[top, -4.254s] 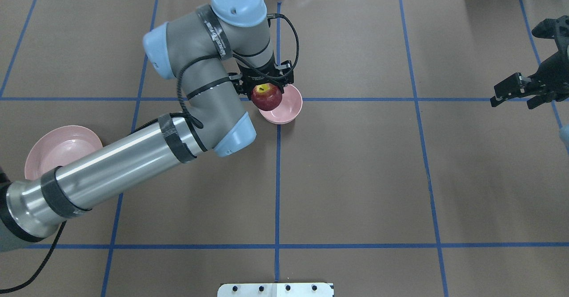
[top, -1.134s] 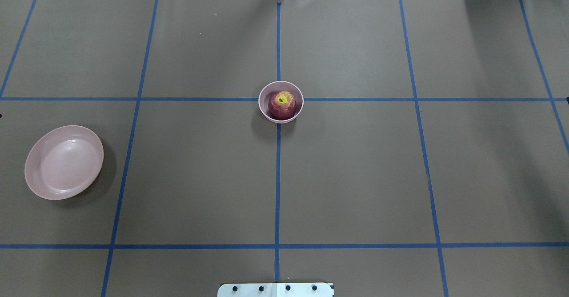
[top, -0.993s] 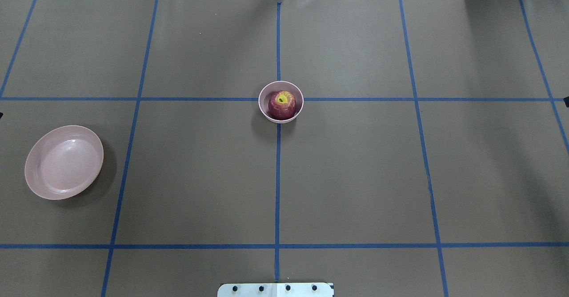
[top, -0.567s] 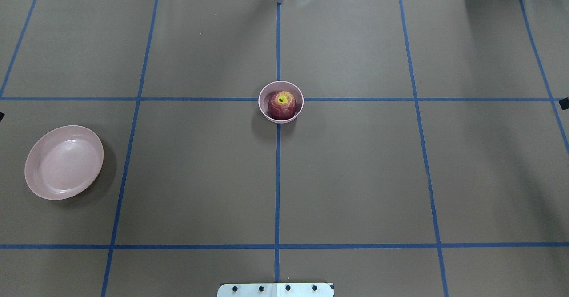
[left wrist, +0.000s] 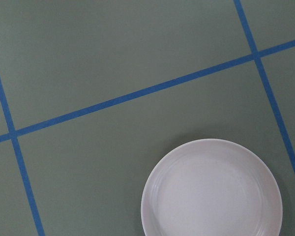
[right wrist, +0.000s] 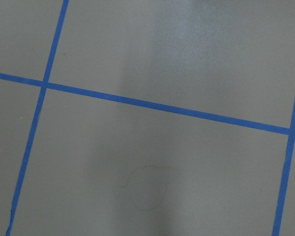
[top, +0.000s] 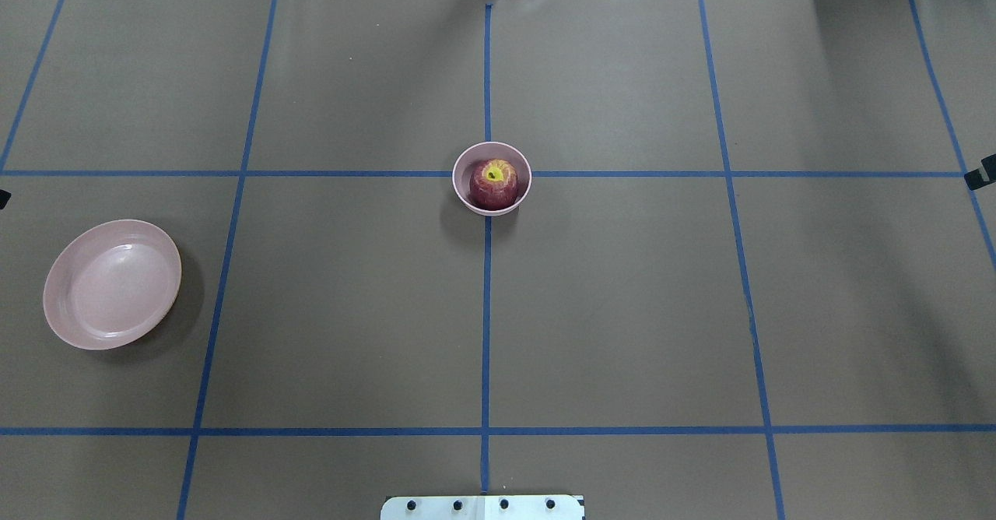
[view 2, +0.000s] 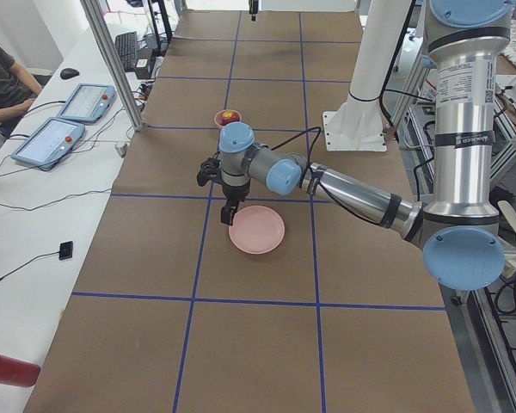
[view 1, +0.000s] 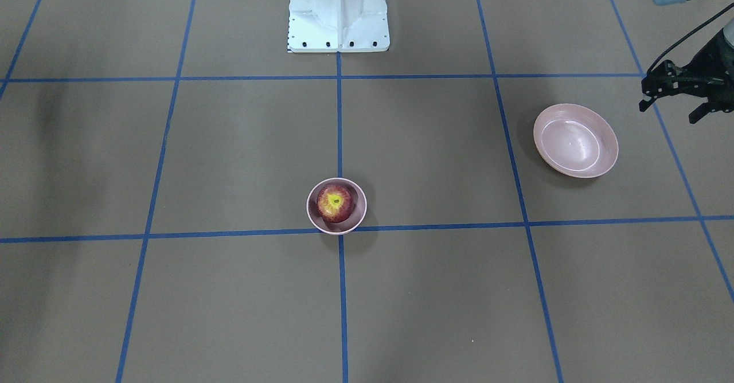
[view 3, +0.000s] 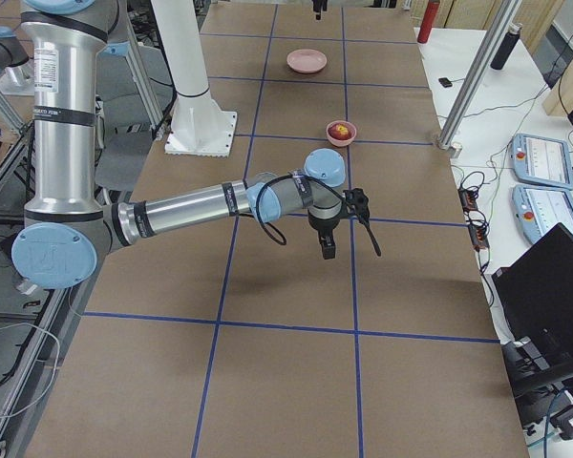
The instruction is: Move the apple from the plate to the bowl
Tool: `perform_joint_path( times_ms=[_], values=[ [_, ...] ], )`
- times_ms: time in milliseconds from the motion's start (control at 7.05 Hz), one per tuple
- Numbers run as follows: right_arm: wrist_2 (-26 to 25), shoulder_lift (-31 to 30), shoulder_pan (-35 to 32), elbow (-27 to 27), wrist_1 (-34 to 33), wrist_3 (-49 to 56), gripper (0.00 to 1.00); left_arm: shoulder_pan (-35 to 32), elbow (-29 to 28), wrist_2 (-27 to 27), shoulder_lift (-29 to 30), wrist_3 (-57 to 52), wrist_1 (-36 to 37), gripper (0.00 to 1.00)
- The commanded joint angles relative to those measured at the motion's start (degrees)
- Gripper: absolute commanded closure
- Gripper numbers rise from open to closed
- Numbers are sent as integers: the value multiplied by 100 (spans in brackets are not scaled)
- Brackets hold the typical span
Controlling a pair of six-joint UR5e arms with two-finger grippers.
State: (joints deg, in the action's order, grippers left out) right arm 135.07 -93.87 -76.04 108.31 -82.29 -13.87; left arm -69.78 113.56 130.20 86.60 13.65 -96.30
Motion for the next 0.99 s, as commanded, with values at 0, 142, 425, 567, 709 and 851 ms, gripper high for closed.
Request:
perform_joint_path(
  times_ms=[0, 142, 425, 567, 709, 851],
  values=[
    [-16, -34, -16, 146, -6, 16, 0, 8, 8, -3, 41, 6, 6, 1],
    [1, -79, -33, 173, -6, 16, 0, 8, -9, -3, 41, 6, 6, 1],
    [-25, -166, -16, 209, -15, 25, 0, 17, -36, -3, 41, 6, 6, 1],
    [-25, -123, 80, 208, -6, 33, 0, 17, 43, 6, 41, 15, 6, 1],
    [-77, -97, 229, 174, -15, 25, 0, 17, 0, 6, 41, -2, -3, 1],
    [-78, -157, 221, 191, -15, 25, 0, 17, -9, -3, 41, -11, -3, 1]
  ],
)
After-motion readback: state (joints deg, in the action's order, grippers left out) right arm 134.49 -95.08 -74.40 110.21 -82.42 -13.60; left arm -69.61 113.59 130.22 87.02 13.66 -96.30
